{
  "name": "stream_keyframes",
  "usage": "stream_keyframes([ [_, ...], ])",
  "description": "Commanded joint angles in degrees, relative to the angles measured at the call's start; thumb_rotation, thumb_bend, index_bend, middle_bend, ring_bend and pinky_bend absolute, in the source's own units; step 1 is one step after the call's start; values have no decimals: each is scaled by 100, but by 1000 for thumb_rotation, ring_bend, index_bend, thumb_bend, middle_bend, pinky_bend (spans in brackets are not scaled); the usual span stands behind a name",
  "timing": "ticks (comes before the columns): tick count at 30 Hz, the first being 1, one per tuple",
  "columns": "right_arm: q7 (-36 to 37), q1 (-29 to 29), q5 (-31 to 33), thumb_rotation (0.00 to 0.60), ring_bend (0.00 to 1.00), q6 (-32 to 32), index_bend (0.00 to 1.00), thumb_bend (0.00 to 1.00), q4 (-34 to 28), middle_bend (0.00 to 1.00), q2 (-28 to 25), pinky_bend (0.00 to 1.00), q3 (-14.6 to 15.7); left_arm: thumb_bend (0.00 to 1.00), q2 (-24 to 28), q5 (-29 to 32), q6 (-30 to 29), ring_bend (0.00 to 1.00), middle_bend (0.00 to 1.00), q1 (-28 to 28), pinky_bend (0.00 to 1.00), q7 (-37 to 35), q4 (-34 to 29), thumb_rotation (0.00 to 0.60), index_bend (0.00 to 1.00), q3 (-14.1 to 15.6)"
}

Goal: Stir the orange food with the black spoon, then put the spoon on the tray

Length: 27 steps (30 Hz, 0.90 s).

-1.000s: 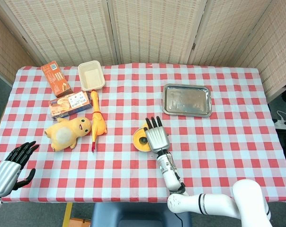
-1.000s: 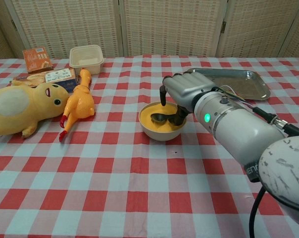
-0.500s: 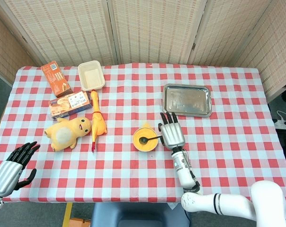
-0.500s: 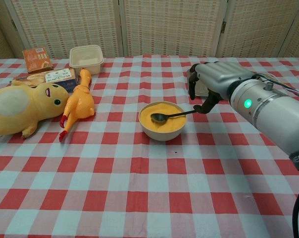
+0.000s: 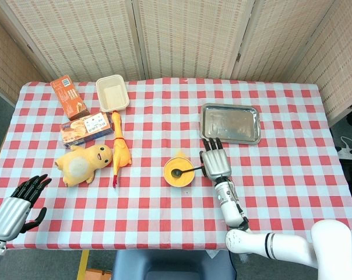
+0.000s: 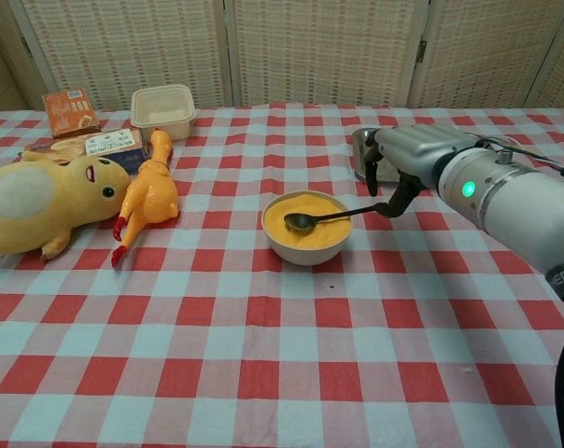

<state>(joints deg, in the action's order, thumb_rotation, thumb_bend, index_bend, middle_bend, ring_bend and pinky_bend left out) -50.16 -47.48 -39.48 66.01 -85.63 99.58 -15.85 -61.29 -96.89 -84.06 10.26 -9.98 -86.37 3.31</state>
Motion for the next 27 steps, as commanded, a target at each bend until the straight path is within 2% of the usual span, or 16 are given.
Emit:
stream_keyframes([
  [1, -7, -27, 52, 600, 0, -16, 502, 290, 11, 68, 3, 15, 6, 512, 0, 6, 5, 0, 0, 2, 125, -6, 6, 600, 0, -1],
  [27, -24, -182, 271, 600, 0, 36, 543, 290, 67, 68, 54, 15, 114, 512, 0, -40, -38, 0, 0, -1, 125, -44, 19, 600, 0, 16],
])
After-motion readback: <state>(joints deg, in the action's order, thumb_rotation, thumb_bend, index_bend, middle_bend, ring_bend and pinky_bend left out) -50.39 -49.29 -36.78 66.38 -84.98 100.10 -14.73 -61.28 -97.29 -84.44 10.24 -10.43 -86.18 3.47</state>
